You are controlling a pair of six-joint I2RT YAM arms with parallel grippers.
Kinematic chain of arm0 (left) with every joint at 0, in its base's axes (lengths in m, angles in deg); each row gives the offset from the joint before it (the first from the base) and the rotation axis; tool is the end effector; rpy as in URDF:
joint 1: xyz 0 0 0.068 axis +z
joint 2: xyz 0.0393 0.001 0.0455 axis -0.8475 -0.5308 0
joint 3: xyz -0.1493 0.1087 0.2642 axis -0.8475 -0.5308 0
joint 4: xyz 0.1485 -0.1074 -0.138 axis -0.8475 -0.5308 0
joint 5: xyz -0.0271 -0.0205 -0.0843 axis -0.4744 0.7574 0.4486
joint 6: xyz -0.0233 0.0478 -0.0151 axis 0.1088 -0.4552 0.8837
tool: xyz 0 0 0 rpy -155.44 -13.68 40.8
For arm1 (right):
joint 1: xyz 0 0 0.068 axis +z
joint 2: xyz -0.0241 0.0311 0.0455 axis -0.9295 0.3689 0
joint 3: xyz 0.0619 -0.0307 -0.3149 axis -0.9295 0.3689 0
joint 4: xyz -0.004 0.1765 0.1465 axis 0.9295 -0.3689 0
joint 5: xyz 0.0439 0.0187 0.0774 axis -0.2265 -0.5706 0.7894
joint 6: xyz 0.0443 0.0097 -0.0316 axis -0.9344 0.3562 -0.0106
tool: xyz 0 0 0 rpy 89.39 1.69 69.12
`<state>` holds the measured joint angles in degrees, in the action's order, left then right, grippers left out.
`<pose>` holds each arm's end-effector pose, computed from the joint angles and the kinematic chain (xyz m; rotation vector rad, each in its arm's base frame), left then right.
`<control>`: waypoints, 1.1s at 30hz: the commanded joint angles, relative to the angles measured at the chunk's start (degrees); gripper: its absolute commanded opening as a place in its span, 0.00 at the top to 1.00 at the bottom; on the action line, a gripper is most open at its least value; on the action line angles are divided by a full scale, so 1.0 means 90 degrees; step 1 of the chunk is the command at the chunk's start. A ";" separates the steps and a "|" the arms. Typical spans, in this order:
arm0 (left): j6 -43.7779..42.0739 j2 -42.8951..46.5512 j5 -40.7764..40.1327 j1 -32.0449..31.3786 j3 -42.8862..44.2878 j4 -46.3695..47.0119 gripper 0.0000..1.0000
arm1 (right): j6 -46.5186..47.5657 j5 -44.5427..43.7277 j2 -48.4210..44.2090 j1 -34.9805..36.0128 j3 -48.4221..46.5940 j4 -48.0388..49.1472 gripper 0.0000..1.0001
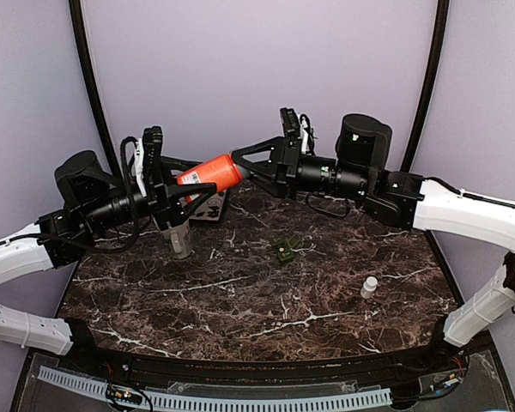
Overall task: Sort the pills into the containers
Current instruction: Screw the lid of the pill bottle onto the pill bottle.
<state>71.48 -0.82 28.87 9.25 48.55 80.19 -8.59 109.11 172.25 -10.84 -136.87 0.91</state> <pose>0.1064 -0.1408 0.4343 0.9088 1.1217 -0.8772 0.1555 0.2681 0.4581 -0.3174 1.8196 1.8075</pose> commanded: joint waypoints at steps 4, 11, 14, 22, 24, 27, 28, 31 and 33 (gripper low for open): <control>-0.1033 -0.0010 -0.0227 -0.0689 -0.0341 0.0996 1.00 | -0.0800 0.0115 0.0446 0.0148 0.0385 0.0287 1.00; -0.1104 0.0154 -0.0516 -0.0743 -0.0522 0.1141 1.00 | -0.0792 0.0030 0.0306 0.0074 0.0533 0.0433 1.00; -0.1015 0.0177 -0.0588 -0.0743 -0.0512 0.1063 1.00 | -0.0430 -0.0152 0.0208 0.0074 0.0393 0.0124 0.93; -0.0838 0.0122 -0.0574 -0.0744 -0.0449 0.0835 1.00 | 0.0363 -0.0578 -0.0127 0.0084 0.0186 -0.0401 0.71; -0.0827 0.0061 -0.0503 -0.0745 -0.0406 0.0823 1.00 | 0.0449 -0.0541 -0.0097 0.0095 0.0087 -0.0542 0.69; -0.0834 -0.0089 -0.0258 -0.0743 -0.0195 0.0630 1.00 | 0.0606 -0.0402 0.0044 0.0149 -0.0152 -0.0858 0.66; -0.0838 -0.0132 -0.0165 -0.0743 -0.0137 0.0567 1.00 | 0.0648 -0.0338 0.0103 0.0160 -0.0217 -0.0946 0.66; -0.0829 -0.0218 0.0129 -0.0743 0.0053 0.0350 1.00 | 0.0747 -0.0230 0.0219 0.0214 -0.0369 -0.1129 0.64; -0.0806 -0.0233 0.0196 -0.0743 0.0124 0.0270 1.00 | 0.0816 -0.0205 0.0264 0.0219 -0.0425 -0.1258 0.63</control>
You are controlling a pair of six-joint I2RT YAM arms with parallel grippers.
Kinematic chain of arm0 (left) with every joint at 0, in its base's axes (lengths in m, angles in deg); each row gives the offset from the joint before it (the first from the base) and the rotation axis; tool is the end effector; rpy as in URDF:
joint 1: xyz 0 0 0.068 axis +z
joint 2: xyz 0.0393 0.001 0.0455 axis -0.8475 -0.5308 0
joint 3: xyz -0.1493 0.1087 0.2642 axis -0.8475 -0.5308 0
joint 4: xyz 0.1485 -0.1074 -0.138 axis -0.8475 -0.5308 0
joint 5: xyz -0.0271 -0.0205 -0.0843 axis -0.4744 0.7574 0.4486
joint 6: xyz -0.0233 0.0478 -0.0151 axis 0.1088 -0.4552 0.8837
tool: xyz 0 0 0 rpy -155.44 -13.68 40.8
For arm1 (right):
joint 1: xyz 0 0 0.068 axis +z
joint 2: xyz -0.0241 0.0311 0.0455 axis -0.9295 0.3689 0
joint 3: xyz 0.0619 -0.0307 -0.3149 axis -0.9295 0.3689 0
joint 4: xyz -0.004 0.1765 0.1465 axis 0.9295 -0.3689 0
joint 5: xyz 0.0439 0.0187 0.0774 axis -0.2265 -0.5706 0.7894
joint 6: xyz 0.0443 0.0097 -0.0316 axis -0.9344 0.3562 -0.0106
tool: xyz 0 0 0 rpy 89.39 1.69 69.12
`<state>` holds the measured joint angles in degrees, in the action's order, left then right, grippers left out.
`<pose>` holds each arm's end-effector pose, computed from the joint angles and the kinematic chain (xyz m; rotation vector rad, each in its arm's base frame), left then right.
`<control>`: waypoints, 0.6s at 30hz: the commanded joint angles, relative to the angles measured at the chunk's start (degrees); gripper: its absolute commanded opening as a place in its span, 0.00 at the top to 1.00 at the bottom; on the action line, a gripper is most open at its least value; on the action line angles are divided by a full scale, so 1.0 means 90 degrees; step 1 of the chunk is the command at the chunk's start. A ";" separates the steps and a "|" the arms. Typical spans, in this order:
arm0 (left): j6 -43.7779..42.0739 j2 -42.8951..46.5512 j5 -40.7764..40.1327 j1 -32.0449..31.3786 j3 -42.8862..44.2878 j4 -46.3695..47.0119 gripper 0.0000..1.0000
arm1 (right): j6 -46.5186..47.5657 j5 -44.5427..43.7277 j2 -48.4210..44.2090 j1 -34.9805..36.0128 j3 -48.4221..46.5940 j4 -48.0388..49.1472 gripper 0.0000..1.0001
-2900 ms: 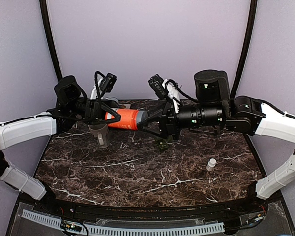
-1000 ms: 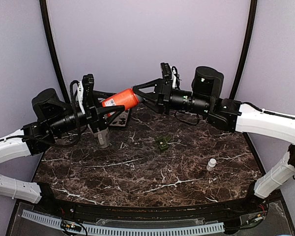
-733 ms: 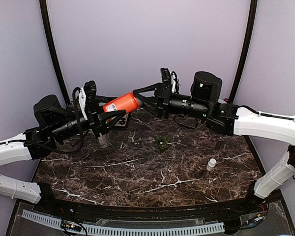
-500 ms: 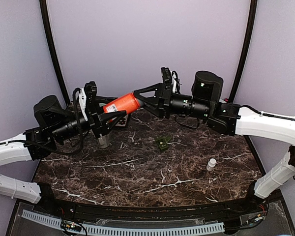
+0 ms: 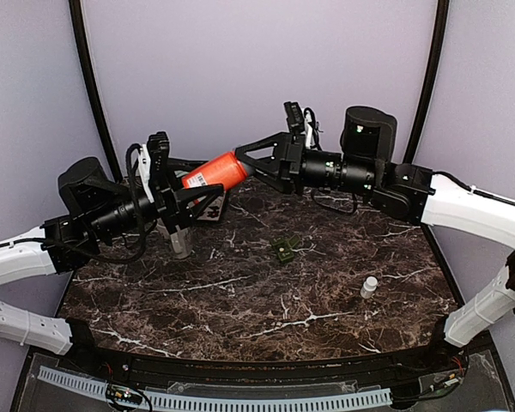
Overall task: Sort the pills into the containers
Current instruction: Screw the lid of the pill bottle onto the pill bottle, then pass from the left arm to the right
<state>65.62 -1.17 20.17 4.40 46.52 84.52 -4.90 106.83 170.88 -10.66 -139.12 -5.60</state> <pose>0.1006 -0.1489 0.4303 0.8791 1.0716 -0.7647 0.1512 0.2604 0.4653 -0.3306 1.8432 1.7164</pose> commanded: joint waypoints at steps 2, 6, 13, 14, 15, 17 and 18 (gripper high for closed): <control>-0.0143 -0.0182 0.1165 -0.0204 0.0364 -0.0221 1.00 | 0.0433 0.0086 0.0443 0.0211 -0.0195 -0.0594 0.62; -0.0137 -0.0193 0.1239 -0.0204 0.0456 -0.0350 1.00 | 0.0507 0.0138 0.0495 0.0221 -0.0253 -0.0741 0.59; -0.0060 -0.0184 0.1265 -0.0204 0.0514 -0.0404 1.00 | 0.0586 0.0220 0.0538 0.0221 -0.0252 -0.0789 0.54; -0.0057 -0.0184 0.1258 -0.0204 0.0513 -0.0414 1.00 | 0.0608 0.0231 0.0538 0.0221 -0.0256 -0.0791 0.53; -0.0056 -0.0184 0.1245 -0.0204 0.0510 -0.0423 1.00 | 0.0636 0.0240 0.0538 0.0221 -0.0261 -0.0807 0.52; -0.0056 -0.0168 0.1217 -0.0204 0.0510 -0.0433 1.00 | 0.0675 0.0255 0.0539 0.0221 -0.0270 -0.0860 0.49; -0.0047 -0.0158 0.1206 -0.0204 0.0514 -0.0431 1.00 | 0.0686 0.0264 0.0530 0.0221 -0.0254 -0.0868 0.48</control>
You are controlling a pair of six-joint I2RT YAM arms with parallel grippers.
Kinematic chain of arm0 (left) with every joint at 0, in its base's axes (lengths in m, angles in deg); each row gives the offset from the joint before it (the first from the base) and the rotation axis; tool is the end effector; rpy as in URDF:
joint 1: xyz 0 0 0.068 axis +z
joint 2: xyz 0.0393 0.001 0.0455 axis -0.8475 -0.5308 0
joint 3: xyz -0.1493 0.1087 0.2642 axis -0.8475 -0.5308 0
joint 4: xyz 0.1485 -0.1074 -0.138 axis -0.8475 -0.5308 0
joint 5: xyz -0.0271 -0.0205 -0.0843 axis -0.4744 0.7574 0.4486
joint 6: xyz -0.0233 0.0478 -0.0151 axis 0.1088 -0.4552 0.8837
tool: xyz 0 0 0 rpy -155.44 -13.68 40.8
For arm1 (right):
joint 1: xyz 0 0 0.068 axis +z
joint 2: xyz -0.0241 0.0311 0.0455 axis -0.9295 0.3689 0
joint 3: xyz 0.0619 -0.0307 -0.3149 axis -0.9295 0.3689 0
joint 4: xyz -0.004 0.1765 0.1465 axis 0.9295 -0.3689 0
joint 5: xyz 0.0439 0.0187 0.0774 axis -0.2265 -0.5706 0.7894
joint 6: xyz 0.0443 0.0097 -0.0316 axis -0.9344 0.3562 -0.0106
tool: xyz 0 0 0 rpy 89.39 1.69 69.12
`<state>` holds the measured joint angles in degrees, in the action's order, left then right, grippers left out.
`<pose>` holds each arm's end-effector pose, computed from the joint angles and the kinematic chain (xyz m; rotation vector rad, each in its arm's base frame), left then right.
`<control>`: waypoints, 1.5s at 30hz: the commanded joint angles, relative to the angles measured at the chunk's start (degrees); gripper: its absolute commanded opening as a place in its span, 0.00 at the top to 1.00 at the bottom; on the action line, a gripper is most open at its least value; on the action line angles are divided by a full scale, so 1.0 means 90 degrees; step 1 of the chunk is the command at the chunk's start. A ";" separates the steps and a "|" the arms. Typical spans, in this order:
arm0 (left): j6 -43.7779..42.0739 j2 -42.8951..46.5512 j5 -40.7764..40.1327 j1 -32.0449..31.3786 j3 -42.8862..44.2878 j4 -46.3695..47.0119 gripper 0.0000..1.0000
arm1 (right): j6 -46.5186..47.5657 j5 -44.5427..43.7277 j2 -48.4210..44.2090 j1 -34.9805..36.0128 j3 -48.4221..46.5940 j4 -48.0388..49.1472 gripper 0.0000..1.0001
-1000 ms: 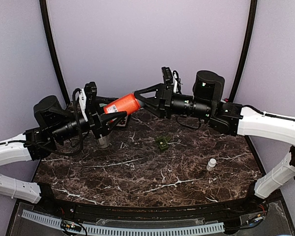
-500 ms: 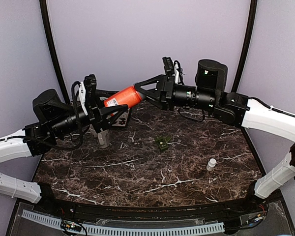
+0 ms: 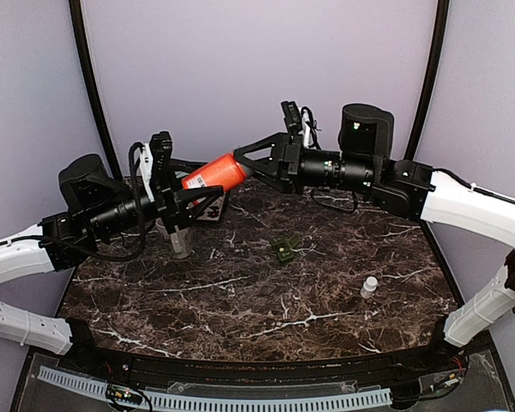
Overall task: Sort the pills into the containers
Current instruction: Pass from the left arm to the right
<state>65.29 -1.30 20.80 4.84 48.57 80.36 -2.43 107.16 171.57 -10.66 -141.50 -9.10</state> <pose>0.1017 -0.1488 0.4337 0.9051 1.1016 -0.7577 0.1523 0.2626 0.4686 -0.3713 1.8601 1.6763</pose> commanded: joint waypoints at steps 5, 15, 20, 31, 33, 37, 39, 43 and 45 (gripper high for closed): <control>-0.0008 -0.0089 0.1096 -0.0252 0.0335 -0.0075 1.00 | 0.0549 0.0307 0.0346 0.0230 0.0173 -0.0459 0.43; 0.0028 -0.0092 0.1208 -0.0242 0.0448 -0.0314 1.00 | 0.0830 0.0459 0.0237 0.0290 0.0216 -0.0565 0.41; 0.0053 -0.0126 0.1291 -0.0233 0.0526 -0.0375 1.00 | 0.0854 0.0571 0.0326 0.0379 0.0138 -0.0619 0.41; 0.0155 -0.0228 0.1533 -0.0170 0.0663 -0.0449 1.00 | 0.0876 0.0780 0.0558 0.0432 -0.0008 -0.0787 0.41; 0.0192 -0.0212 0.1539 -0.0138 0.0663 -0.0453 1.00 | 0.0855 0.0912 0.0621 0.0435 -0.0027 -0.0792 0.41; 0.0290 -0.0199 0.1650 -0.0019 0.0670 -0.0434 1.00 | 0.0824 0.1083 0.0693 0.0468 0.0001 -0.0765 0.41; 0.0388 -0.0204 0.1767 0.0067 0.0667 -0.0375 1.00 | 0.0843 0.1112 0.0694 0.0486 0.0000 -0.0780 0.41; 0.0548 -0.0236 0.1952 0.0190 0.0661 -0.0283 1.00 | 0.0855 0.1220 0.0722 0.0513 0.0048 -0.0756 0.41; 0.0593 -0.0261 0.2041 0.0224 0.0679 -0.0266 1.00 | 0.0782 0.1355 0.0742 0.0514 0.0131 -0.0559 0.42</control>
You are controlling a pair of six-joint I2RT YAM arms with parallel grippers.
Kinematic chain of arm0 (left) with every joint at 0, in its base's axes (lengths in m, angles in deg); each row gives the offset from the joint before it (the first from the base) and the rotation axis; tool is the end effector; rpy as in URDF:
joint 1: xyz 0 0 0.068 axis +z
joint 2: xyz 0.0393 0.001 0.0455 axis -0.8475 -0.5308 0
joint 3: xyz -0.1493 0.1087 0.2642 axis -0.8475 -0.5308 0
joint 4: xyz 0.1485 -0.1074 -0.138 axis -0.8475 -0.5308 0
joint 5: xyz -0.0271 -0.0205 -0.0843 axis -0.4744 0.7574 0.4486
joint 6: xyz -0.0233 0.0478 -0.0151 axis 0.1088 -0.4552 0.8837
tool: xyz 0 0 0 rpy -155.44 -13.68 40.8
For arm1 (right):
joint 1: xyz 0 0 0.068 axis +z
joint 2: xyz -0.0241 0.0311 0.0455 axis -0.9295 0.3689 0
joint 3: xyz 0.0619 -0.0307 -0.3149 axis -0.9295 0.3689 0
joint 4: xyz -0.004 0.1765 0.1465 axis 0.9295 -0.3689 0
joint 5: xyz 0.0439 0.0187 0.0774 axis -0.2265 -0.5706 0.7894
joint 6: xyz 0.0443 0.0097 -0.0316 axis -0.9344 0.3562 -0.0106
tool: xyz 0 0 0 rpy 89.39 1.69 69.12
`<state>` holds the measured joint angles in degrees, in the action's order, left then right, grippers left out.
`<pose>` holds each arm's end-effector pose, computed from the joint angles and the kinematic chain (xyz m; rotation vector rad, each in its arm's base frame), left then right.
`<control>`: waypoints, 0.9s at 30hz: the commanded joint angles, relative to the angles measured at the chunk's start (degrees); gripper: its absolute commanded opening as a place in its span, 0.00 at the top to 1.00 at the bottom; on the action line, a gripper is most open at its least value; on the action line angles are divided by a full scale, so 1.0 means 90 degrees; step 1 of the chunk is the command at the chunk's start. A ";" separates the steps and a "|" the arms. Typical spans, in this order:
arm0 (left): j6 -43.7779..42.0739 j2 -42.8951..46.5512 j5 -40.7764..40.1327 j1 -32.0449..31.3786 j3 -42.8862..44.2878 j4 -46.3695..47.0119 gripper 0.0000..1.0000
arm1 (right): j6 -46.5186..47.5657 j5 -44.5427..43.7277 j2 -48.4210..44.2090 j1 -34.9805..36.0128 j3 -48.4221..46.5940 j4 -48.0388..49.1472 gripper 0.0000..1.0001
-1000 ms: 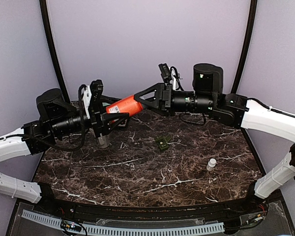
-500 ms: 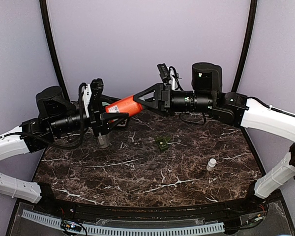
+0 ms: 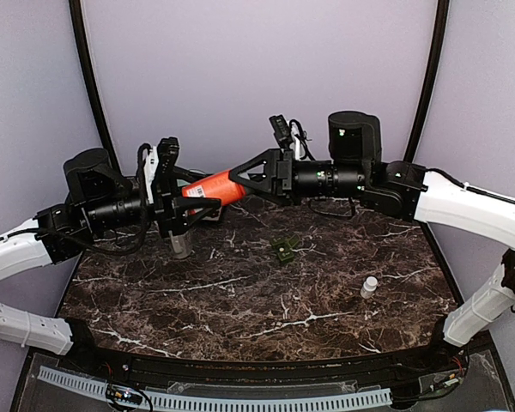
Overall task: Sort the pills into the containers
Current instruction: Pass from the left arm to the right
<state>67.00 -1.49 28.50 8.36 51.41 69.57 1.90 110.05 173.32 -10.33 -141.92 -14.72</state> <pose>0.1068 -0.1452 0.4286 1.0138 1.2146 -0.8202 0.1539 0.2719 0.4516 -0.4856 1.9660 1.6090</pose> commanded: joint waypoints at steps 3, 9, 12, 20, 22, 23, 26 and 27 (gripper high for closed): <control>0.0437 -0.0272 0.1227 -0.0128 0.0396 0.0886 1.00 | 0.0209 0.1181 0.0585 0.0492 0.0230 0.0250 0.50; 0.0521 -0.0251 0.1109 -0.0060 0.0357 0.0839 0.90 | 0.0129 0.1203 0.0532 0.0497 0.0265 0.0364 0.89; 0.0561 -0.0246 0.1109 -0.0043 0.0316 0.0841 0.85 | 0.0139 0.1128 0.0479 0.0480 0.0298 0.0348 1.00; 0.0616 -0.0180 0.0992 -0.0021 0.0193 0.0775 0.65 | 0.0100 0.0746 0.0181 0.0375 0.0486 0.0423 1.00; 0.0607 -0.0133 0.0878 -0.0023 0.0141 0.0792 0.61 | 0.0126 0.0666 0.0119 0.0351 0.0512 0.0382 1.00; 0.0597 -0.0098 0.0817 -0.0019 0.0117 0.0806 0.58 | 0.0129 0.0636 0.0087 0.0333 0.0536 0.0380 1.00; 0.0570 -0.0077 0.0698 -0.0011 0.0094 0.0767 0.50 | 0.0139 0.0558 0.0009 0.0312 0.0576 0.0374 1.00; 0.0559 -0.0084 0.0674 -0.0001 0.0105 0.0740 0.48 | 0.0147 0.0533 -0.0011 0.0311 0.0586 0.0365 1.00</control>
<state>69.36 -1.69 31.64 9.78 51.46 69.22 -0.68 110.11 171.92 -10.36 -138.57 -10.78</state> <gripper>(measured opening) 0.541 0.555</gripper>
